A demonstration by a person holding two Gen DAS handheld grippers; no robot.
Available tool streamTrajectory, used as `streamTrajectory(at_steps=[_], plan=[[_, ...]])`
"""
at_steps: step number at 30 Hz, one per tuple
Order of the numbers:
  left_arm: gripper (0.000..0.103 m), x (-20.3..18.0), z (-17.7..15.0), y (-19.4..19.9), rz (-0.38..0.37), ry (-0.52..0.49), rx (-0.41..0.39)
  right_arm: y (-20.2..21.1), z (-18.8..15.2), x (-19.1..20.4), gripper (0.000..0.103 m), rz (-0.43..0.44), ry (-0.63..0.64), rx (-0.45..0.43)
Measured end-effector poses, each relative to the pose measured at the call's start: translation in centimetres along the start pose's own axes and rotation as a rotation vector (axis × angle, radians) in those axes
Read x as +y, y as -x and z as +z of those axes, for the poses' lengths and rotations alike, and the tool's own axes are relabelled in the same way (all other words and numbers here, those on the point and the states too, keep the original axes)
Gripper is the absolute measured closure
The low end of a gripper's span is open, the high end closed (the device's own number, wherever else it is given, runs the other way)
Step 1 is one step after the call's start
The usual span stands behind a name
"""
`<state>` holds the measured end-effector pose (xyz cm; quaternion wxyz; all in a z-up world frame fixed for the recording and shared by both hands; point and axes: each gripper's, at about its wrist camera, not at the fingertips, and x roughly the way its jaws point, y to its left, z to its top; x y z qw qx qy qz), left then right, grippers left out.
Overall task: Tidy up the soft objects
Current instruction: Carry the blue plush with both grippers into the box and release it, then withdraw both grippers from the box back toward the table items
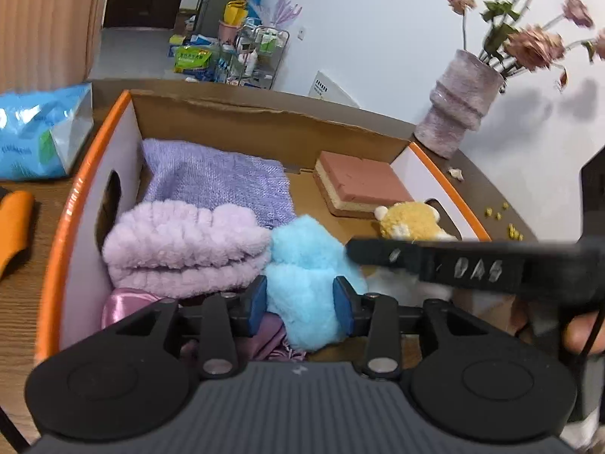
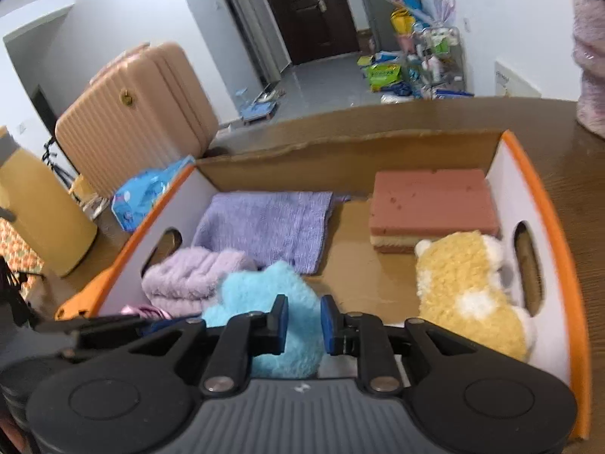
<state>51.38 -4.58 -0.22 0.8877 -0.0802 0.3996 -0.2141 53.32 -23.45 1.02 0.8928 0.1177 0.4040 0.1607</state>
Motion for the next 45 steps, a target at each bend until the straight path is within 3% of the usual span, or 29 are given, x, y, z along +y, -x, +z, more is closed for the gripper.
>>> streamTrajectory(at_steps=[4,8,11,15,22,26,28,36,40,45], plan=[[0.059,-0.8,0.4,4.7,0.021,-0.007,-0.084,4.2,0.3,0.6,0.081,-0.012,0.023,-0.074],[0.059,-1.4,0.6,10.8,0.103,-0.017,-0.174,9.2,0.0,1.4,0.070,-0.013,0.065,-0.144],[0.058,-2.4,-0.6,15.2,0.216,-0.084,-0.257,12.8,-1.2,2.5,0.066,-0.047,0.143,-0.196],[0.040,-3.5,-3.0,19.5,0.303,-0.143,-0.340,17.2,-3.5,3.5,0.047,-0.094,0.220,-0.278],[0.034,-4.8,-6.5,24.4,0.339,-0.156,-0.418,21.2,-6.6,4.1,0.043,-0.078,0.200,-0.340],[0.028,-5.5,-10.5,26.3,0.357,-0.144,-0.474,23.1,-9.7,5.1,0.039,-0.067,0.212,-0.401],[0.026,-5.9,-13.5,26.8,0.353,-0.131,-0.482,23.9,-12.2,5.3,0.031,-0.049,0.219,-0.430],[0.022,-6.1,-23.7,27.8,0.302,-0.012,-0.421,24.4,-23.7,6.3,0.029,-0.044,0.247,-0.425],[0.020,-6.0,-26.3,28.5,0.314,-0.014,-0.410,25.0,-28.1,6.5,0.029,-0.030,0.210,-0.410],[0.020,-5.7,-27.0,27.3,0.334,-0.012,-0.371,24.3,-30.4,6.6,0.029,-0.021,0.203,-0.386]])
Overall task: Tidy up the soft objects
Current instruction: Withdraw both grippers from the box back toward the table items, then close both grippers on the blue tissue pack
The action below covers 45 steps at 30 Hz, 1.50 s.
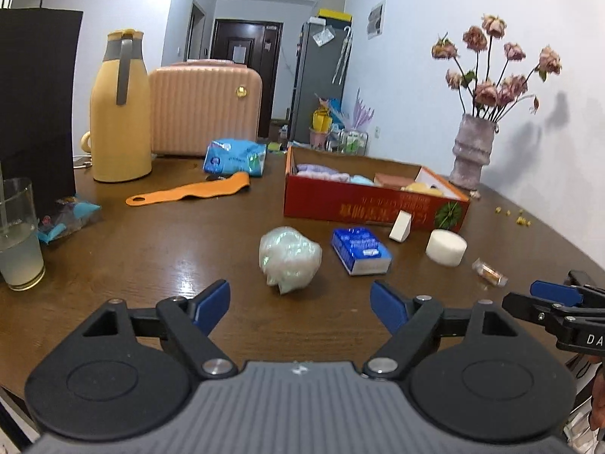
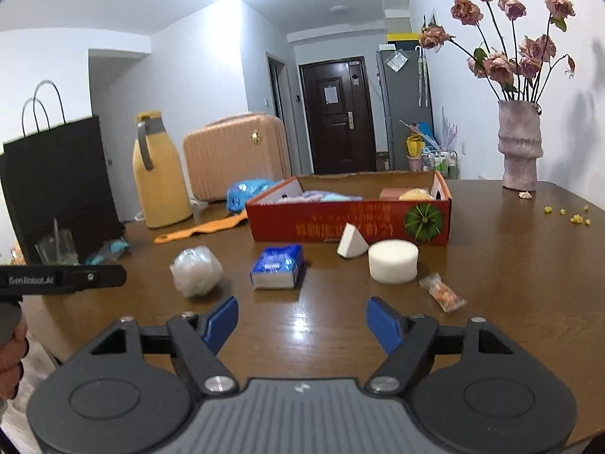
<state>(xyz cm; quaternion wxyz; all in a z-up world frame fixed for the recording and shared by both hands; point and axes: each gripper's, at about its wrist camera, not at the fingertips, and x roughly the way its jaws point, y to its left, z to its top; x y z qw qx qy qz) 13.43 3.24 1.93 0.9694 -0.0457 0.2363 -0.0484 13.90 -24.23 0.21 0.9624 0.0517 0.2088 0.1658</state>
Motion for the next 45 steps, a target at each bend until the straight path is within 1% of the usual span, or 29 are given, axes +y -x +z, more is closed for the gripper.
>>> streamTrajectory(at_steps=[3,6,10,14,18,20,22,24,25,27,28,30,33,34,35,36,38,40,41,42,43,45], plan=[[0.020,-0.4,0.0,-0.6,-0.015,-0.007,0.010,-0.4,-0.2,-0.1,0.029,-0.001,-0.013,0.009],[0.020,-0.6,-0.1,-1.8,-0.014,-0.013,0.028,-1.3,-0.2,-0.2,0.029,-0.007,-0.027,0.021],[0.020,-0.6,0.1,-4.1,-0.005,-0.012,0.056,-3.9,0.3,-0.1,0.029,0.002,-0.035,0.055],[0.020,0.0,1.0,-6.3,0.013,-0.012,0.066,-8.3,1.7,1.0,0.028,0.016,-0.006,0.090],[0.020,0.6,1.8,-7.9,0.069,-0.049,0.054,-13.7,3.0,2.9,0.028,0.013,0.028,0.141],[0.020,1.4,2.1,-8.4,0.083,-0.042,0.063,-16.3,3.6,4.0,0.028,0.026,0.053,0.163],[0.020,2.2,2.2,-8.7,0.098,-0.031,0.070,-18.2,4.1,4.9,0.028,0.006,0.071,0.172],[0.020,2.6,2.4,-8.4,0.125,-0.021,0.059,-19.6,4.3,5.3,0.033,-0.020,0.077,0.180],[0.020,2.6,2.5,-8.1,0.131,-0.021,0.048,-19.9,4.3,5.3,0.042,-0.027,0.078,0.180],[0.020,2.4,2.8,-7.4,0.118,-0.025,0.028,-19.7,4.1,5.0,0.049,-0.022,0.083,0.179],[0.019,2.2,3.0,-7.1,0.107,-0.027,0.022,-19.3,3.9,4.7,0.050,-0.007,0.083,0.182],[0.019,1.2,3.2,-6.6,0.068,-0.039,0.009,-17.4,3.2,3.8,0.050,0.045,0.080,0.178],[0.019,-0.8,3.3,-6.6,0.004,-0.060,0.010,-13.5,1.9,2.1,0.050,0.134,0.100,0.189],[0.019,-1.7,3.2,-6.7,-0.018,-0.071,0.013,-12.0,1.4,1.4,0.047,0.155,0.124,0.194],[0.019,-2.7,3.1,-6.9,-0.039,-0.083,0.019,-10.5,0.9,0.6,0.044,0.153,0.154,0.197],[0.019,-3.6,3.0,-7.2,-0.061,-0.094,0.027,-9.2,0.6,-0.3,0.036,0.125,0.169,0.188],[0.019,-5.4,2.7,-7.7,-0.119,-0.104,0.048,-7.0,0.2,-2.5,0.034,0.045,0.141,0.163],[0.020,-6.7,2.4,-8.7,-0.178,-0.084,0.081,-5.6,0.1,-4.4,0.034,0.008,0.075,0.150],[0.022,-7.2,2.1,-9.2,-0.192,-0.073,0.101,-5.1,0.2,-5.1,0.034,0.007,0.041,0.140],[0.028,-7.6,1.9,-9.8,-0.199,-0.064,0.127,-4.6,0.2,-5.7,0.034,0.016,0.004,0.130],[0.032,-7.7,1.6,-10.3,-0.204,-0.053,0.152,-4.3,0.1,-6.2,0.034,0.030,-0.038,0.124],[0.047,-7.6,1.2,-11.1,-0.209,-0.012,0.197,-4.4,0.1,-6.6,0.036,0.067,-0.111,0.122]])
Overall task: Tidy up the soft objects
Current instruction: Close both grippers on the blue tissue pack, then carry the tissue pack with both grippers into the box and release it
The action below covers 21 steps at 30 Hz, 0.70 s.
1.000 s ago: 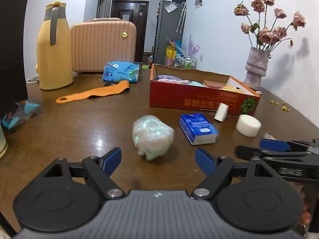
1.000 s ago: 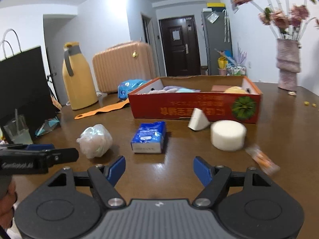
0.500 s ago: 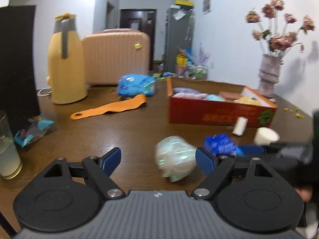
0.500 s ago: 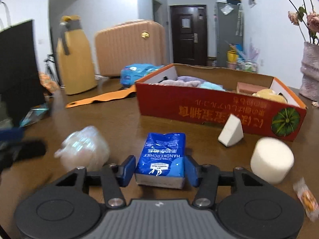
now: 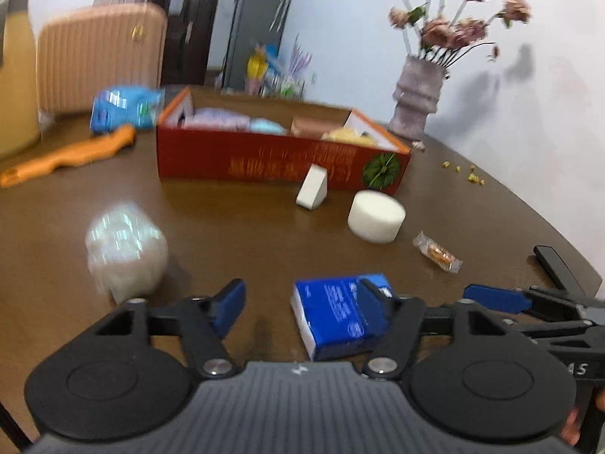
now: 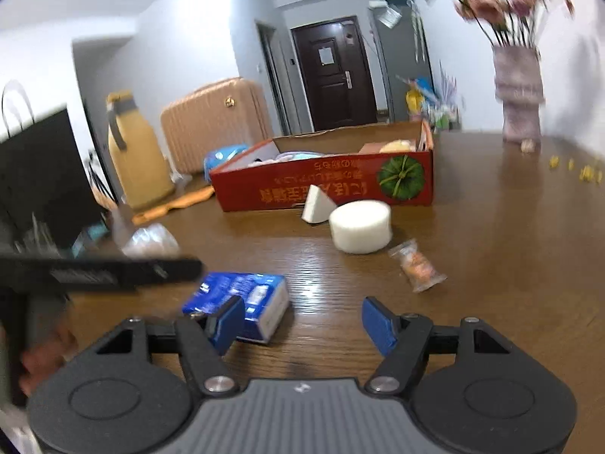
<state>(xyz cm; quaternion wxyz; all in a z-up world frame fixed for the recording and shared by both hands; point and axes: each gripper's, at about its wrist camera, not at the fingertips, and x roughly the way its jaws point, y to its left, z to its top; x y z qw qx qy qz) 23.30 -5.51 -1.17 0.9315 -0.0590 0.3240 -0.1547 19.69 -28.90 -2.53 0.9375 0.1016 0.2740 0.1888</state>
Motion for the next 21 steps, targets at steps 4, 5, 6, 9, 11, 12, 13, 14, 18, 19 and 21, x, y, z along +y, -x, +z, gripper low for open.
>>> streamTrajectory(at_steps=[4,5,6,9,11,12,13,14,18,19,21], plan=[[0.060,1.6,-0.3,-1.3,-0.040,0.094,0.067,-1.7,0.1,0.3,0.048,0.026,-0.078,-0.002],[0.061,1.9,-0.4,-1.6,-0.050,0.116,0.078,-2.4,0.1,0.7,0.051,0.032,-0.086,0.000],[0.063,2.2,-0.5,-1.4,-0.059,0.126,0.079,-3.3,0.1,1.0,0.062,0.036,-0.092,0.008],[0.065,2.6,-0.5,-1.3,-0.083,0.148,0.095,-4.8,-0.2,1.6,0.075,0.027,-0.090,0.020],[0.063,2.7,-0.6,-1.4,-0.086,0.161,0.096,-5.1,-0.2,1.8,0.077,0.037,-0.101,0.022],[0.063,2.7,-0.6,-1.4,-0.088,0.165,0.096,-5.1,-0.2,1.9,0.077,0.033,-0.100,0.022],[0.063,2.7,-0.6,-1.5,-0.089,0.164,0.095,-5.2,-0.3,2.0,0.077,0.030,-0.102,0.022],[0.063,2.6,-0.6,-1.5,-0.090,0.164,0.095,-5.1,-0.3,1.9,0.077,0.030,-0.106,0.022],[0.072,2.6,-0.5,-1.8,-0.119,0.182,0.102,-5.0,-0.3,1.2,0.076,0.049,-0.157,0.032],[0.076,2.6,-0.4,-1.9,-0.137,0.187,0.105,-5.0,-0.3,0.8,0.076,0.061,-0.175,0.035],[0.077,2.4,0.0,-2.1,-0.140,0.190,0.115,-5.1,-0.2,0.7,0.077,0.068,-0.180,0.037]])
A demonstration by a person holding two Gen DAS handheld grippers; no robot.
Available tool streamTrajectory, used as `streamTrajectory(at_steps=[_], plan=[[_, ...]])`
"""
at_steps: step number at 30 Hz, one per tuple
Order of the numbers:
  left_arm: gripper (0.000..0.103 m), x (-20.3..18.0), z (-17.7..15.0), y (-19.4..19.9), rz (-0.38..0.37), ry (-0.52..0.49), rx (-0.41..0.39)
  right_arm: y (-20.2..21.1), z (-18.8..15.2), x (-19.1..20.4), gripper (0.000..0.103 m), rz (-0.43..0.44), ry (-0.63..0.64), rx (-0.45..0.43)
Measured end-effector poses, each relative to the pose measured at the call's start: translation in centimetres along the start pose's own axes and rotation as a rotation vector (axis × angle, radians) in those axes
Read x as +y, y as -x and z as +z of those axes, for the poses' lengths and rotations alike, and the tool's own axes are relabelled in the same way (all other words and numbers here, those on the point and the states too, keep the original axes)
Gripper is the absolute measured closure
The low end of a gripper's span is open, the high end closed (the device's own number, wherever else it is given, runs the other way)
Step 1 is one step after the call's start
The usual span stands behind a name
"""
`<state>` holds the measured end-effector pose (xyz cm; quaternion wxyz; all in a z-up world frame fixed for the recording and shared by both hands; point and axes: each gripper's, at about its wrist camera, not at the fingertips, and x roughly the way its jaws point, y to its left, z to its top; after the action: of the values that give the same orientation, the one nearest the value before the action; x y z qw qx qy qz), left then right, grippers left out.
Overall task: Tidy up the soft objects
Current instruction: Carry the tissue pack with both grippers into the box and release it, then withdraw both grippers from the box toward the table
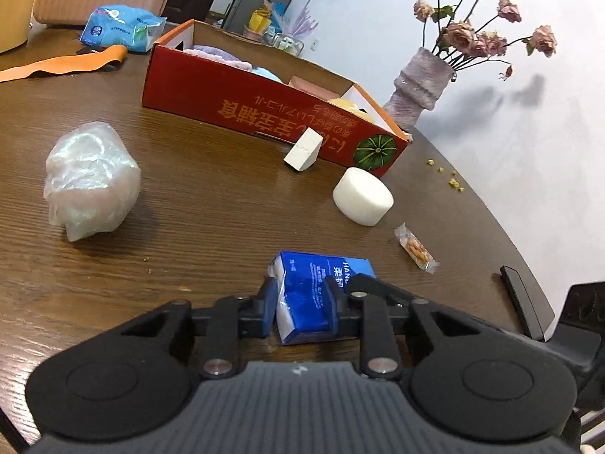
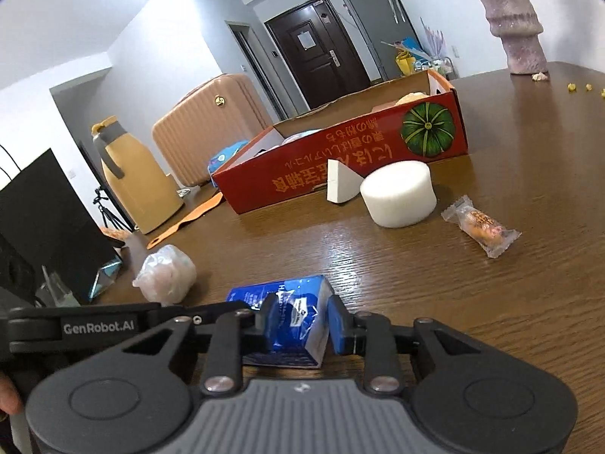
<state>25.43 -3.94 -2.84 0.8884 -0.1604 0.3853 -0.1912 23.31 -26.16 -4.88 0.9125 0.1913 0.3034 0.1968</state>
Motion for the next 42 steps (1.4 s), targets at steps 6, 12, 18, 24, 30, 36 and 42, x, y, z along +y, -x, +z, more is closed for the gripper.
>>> streamTrajectory(at_steps=[6,12,18,24,30,36,42], plan=[[0.077,-1.6,4.7,0.2,-0.042,-0.061,-0.065,0.8,3.8,0.5,0.081,0.005,0.034,-0.072],[0.076,-3.1,16.7,-4.0,-0.067,-0.100,-0.097,-2.6,15.0,-0.3,0.082,0.005,0.093,-0.163],[0.076,-1.7,25.2,-12.9,-0.030,-0.073,0.006,-11.2,23.5,-4.0,0.082,-0.038,0.024,-0.104],[0.077,0.5,26.5,-20.5,0.017,-0.041,0.128,-18.5,24.8,-7.4,0.082,-0.144,-0.017,0.012],[0.077,0.5,25.0,-22.6,0.047,-0.095,0.165,-20.8,23.6,-8.3,0.088,-0.215,-0.015,0.104],[0.072,0.4,25.2,-20.9,0.057,-0.102,0.150,-19.2,24.2,-7.6,0.065,-0.219,-0.009,0.076],[0.061,-1.6,25.9,-13.1,0.103,-0.185,0.032,-12.3,25.6,-5.0,0.058,-0.213,0.062,-0.031]])
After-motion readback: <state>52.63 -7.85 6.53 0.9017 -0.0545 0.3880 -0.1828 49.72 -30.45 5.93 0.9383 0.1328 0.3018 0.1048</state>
